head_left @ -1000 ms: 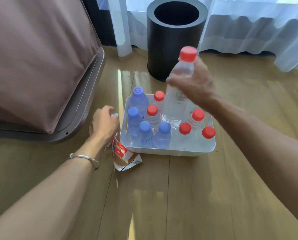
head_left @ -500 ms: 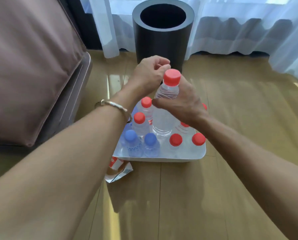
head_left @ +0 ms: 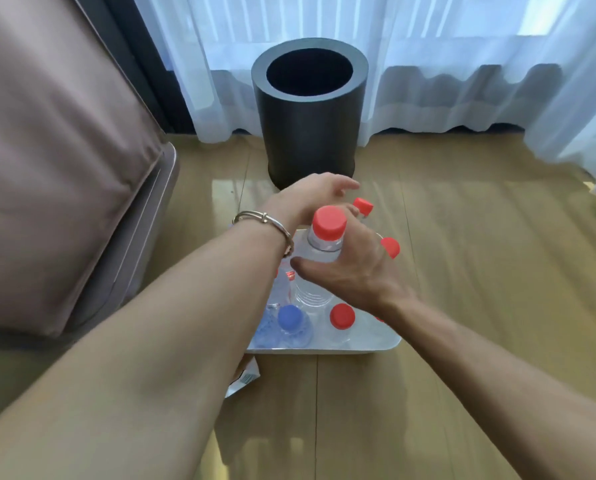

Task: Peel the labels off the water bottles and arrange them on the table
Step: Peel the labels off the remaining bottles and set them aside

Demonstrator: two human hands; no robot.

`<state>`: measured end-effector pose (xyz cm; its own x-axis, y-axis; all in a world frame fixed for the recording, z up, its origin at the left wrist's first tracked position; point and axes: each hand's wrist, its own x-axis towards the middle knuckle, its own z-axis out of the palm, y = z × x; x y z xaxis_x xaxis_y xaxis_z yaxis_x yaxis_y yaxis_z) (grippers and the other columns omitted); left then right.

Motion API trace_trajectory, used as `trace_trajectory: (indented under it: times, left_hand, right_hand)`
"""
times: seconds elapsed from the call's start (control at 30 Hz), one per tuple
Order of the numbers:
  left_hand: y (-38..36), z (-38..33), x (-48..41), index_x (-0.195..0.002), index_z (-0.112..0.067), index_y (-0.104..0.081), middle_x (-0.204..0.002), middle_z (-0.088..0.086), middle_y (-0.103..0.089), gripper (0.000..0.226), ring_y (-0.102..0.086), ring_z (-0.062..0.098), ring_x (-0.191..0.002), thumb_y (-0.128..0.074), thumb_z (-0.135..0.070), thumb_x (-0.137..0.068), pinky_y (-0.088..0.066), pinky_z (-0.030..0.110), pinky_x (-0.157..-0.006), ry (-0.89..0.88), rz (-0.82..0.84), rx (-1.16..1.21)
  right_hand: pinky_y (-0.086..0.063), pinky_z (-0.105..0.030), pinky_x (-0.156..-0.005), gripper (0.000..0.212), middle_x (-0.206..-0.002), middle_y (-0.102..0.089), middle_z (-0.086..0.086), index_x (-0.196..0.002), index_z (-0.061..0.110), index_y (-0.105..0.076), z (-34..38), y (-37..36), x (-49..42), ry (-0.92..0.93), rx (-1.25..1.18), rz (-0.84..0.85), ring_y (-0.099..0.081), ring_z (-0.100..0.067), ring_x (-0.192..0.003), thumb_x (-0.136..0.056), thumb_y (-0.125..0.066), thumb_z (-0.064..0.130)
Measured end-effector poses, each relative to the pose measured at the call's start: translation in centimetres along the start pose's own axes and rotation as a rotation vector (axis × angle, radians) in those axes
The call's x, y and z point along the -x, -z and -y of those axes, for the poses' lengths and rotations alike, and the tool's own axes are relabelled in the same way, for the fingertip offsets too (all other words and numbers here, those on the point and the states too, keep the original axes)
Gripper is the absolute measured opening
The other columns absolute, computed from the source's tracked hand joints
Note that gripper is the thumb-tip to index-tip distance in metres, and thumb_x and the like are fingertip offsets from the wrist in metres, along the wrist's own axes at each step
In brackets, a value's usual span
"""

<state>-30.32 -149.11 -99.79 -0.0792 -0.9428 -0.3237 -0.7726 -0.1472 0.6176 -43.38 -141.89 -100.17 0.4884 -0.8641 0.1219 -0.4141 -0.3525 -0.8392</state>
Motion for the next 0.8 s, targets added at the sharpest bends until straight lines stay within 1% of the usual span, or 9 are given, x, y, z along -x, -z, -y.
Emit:
trace_trajectory:
  times: [0.03,0.1,0.17,0.27,0.33,0.43,0.5,0.67,0.8]
  left_hand:
    - [-0.5,-0.2,-0.2,-0.144,-0.019,-0.048,-0.133,0.001,-0.057,0.050,-0.057,0.011,-0.108,-0.063,-0.022,-0.096,-0.044,0.009,-0.078,0.002,0.007,0.125]
    - [-1.6,-0.9,-0.8,-0.140,-0.012,-0.052,-0.135,0.003,-0.056,0.040,-0.057,0.013,-0.114,-0.053,-0.018,-0.100,-0.045,0.004,-0.063,0.029,0.068,0.333]
    - [-2.2,-0.8,-1.8,-0.141,-0.015,-0.051,-0.144,0.005,-0.052,0.041,-0.055,0.019,-0.124,-0.050,-0.025,-0.101,-0.049,0.011,-0.070,0.000,0.099,0.342]
    - [-2.2,0.0,-3.1,-0.151,-0.034,-0.035,-0.160,-0.002,-0.028,0.059,-0.035,0.025,-0.143,-0.054,-0.042,-0.096,-0.039,0.038,-0.109,-0.104,0.206,-0.132]
    - [-2.1,0.3,-3.5,-0.152,-0.040,-0.026,-0.161,-0.005,-0.023,0.063,-0.027,0.025,-0.146,-0.057,-0.030,-0.098,-0.030,0.048,-0.116,-0.199,0.223,-0.525]
    - [-1.8,-0.2,-3.5,-0.147,-0.033,-0.040,-0.139,-0.001,-0.048,0.057,-0.047,0.024,-0.128,-0.062,-0.026,-0.095,-0.043,0.037,-0.101,-0.234,0.169,-0.544]
    - [-1.0,-0.3,-2.9,-0.140,-0.029,-0.050,-0.121,-0.001,-0.051,0.051,-0.052,0.021,-0.115,-0.066,-0.027,-0.092,-0.043,0.032,-0.092,-0.214,0.129,-0.500]
    - [1.4,1.7,0.5,-0.109,-0.024,-0.063,-0.108,0.001,-0.052,0.023,-0.052,0.021,-0.097,-0.071,-0.026,-0.088,-0.040,0.030,-0.075,-0.203,-0.041,-0.404]
    - [1.9,2.5,3.5,-0.106,-0.025,-0.066,-0.108,-0.002,-0.051,0.026,-0.049,0.017,-0.094,-0.077,-0.024,-0.082,-0.037,0.029,-0.074,-0.208,-0.113,-0.370]
  right_hand:
    - [-0.047,-0.015,-0.067,0.033,-0.080,-0.059,0.014,-0.091,0.022,-0.053,0.3,0.0,0.3,0.010,0.002,0.006,-0.059,-0.001,-0.076,-0.071,-0.080,0.022]
    - [-0.042,-0.010,-0.064,0.038,-0.079,-0.054,0.017,-0.091,0.025,-0.050,0.4,0.0,0.6,0.032,0.015,0.026,-0.054,0.004,-0.073,-0.070,-0.081,0.020]
    - [-0.043,-0.012,-0.065,0.040,-0.081,-0.054,0.015,-0.094,0.023,-0.050,0.1,0.2,0.8,0.052,0.010,0.031,-0.054,0.001,-0.073,-0.069,-0.082,0.020]
    - [-0.048,-0.017,-0.071,0.041,-0.089,-0.060,0.011,-0.101,0.019,-0.055,-0.8,1.0,1.1,0.041,-0.036,0.012,-0.059,-0.007,-0.081,-0.070,-0.083,0.022]
    - [-0.049,-0.016,-0.073,0.044,-0.095,-0.064,0.008,-0.107,0.018,-0.058,-1.5,1.6,1.3,0.003,-0.040,-0.002,-0.060,-0.007,-0.087,-0.072,-0.082,0.027]
    - [-0.049,-0.016,-0.068,0.041,-0.090,-0.063,0.011,-0.104,0.023,-0.058,-2.1,2.2,1.9,-0.062,-0.030,-0.013,-0.061,-0.005,-0.083,-0.072,-0.082,0.034]
    - [-0.050,-0.016,-0.065,0.041,-0.085,-0.064,0.011,-0.103,0.023,-0.058,-2.3,2.4,1.9,-0.075,-0.043,-0.013,-0.061,-0.004,-0.081,-0.072,-0.081,0.036]
    - [-0.041,-0.008,-0.061,0.033,-0.083,-0.058,0.016,-0.094,0.032,-0.053,-1.9,1.5,1.2,-0.088,-0.016,0.011,-0.057,0.000,-0.077,-0.075,-0.080,0.038]
    - [-0.047,-0.017,-0.075,0.033,-0.091,-0.058,0.016,-0.100,0.030,-0.054,-2.3,-0.6,1.5,-0.092,0.023,0.069,-0.056,-0.002,-0.083,-0.079,-0.079,0.035]
